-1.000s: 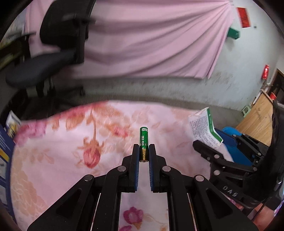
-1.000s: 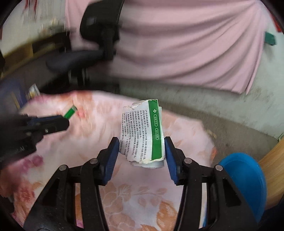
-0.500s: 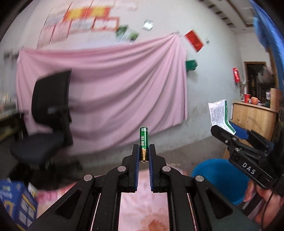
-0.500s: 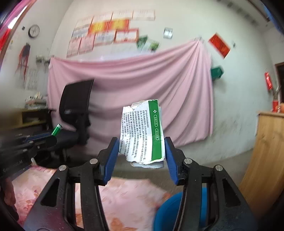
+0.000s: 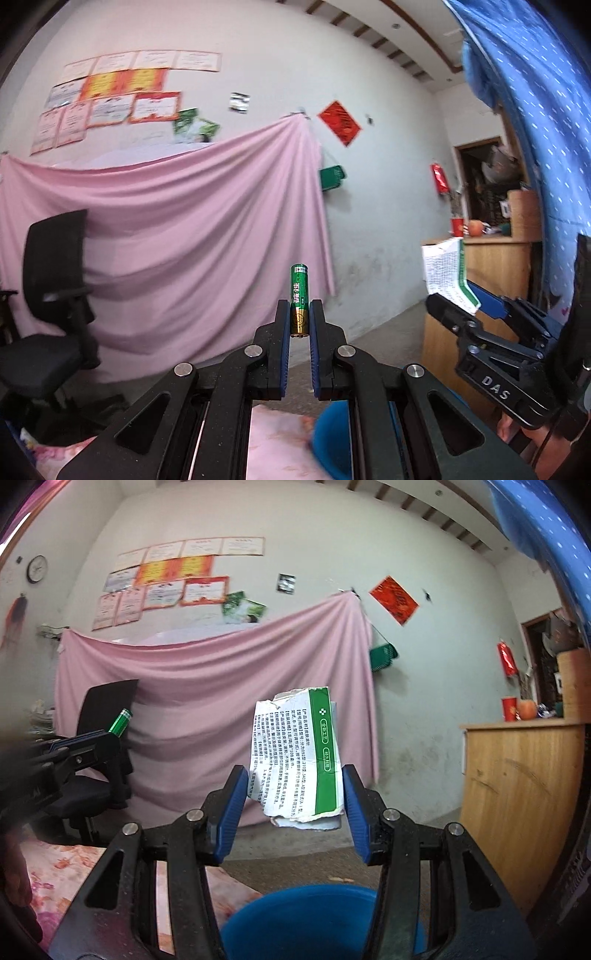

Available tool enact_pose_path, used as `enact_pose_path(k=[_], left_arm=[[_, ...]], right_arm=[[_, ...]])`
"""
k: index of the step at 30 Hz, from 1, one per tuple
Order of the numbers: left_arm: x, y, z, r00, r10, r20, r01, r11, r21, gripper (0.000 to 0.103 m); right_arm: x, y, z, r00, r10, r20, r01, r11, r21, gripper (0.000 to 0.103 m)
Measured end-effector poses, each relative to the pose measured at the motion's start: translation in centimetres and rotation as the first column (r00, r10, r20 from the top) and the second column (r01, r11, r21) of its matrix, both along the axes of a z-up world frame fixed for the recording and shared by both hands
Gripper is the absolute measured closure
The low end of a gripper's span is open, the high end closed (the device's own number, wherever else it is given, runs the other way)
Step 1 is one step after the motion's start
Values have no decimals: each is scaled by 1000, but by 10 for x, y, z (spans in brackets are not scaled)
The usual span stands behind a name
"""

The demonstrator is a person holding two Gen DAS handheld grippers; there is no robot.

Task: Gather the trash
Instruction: 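Lift the battery and packet and carry both over the blue basin, then open both grippers over the blue basin to drop the battery and packet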

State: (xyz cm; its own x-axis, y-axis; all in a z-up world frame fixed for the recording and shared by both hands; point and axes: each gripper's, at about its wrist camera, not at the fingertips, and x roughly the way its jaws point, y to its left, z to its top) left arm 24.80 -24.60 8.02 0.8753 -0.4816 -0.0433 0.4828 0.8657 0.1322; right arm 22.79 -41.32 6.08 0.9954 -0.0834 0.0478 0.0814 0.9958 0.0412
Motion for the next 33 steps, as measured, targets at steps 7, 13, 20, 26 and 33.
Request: enact_pose_path(k=[7, 13, 20, 26, 33], left_arm=[[20, -42, -15, 993, -81, -84, 82, 997, 11, 96], [46, -55, -31, 974, -100, -204, 106, 994, 18, 96], [77, -67, -48, 913, -117, -392, 132, 991, 11, 96], [98, -68, -57, 842, -126, -525, 141, 990, -11, 96], [108, -68, -61, 793, -117, -598, 141, 990, -7, 93]], right_arm=[[-4, -35, -18, 998, -18, -57, 22, 998, 66, 30], [3, -47, -34, 993, 4, -121, 8, 995, 98, 30], [15, -60, -54, 975, 34, -221, 4, 986, 168, 29], [22, -65, -62, 961, 57, -272, -2, 980, 197, 29], [32, -68, -71, 938, 82, -337, -13, 979, 202, 28]])
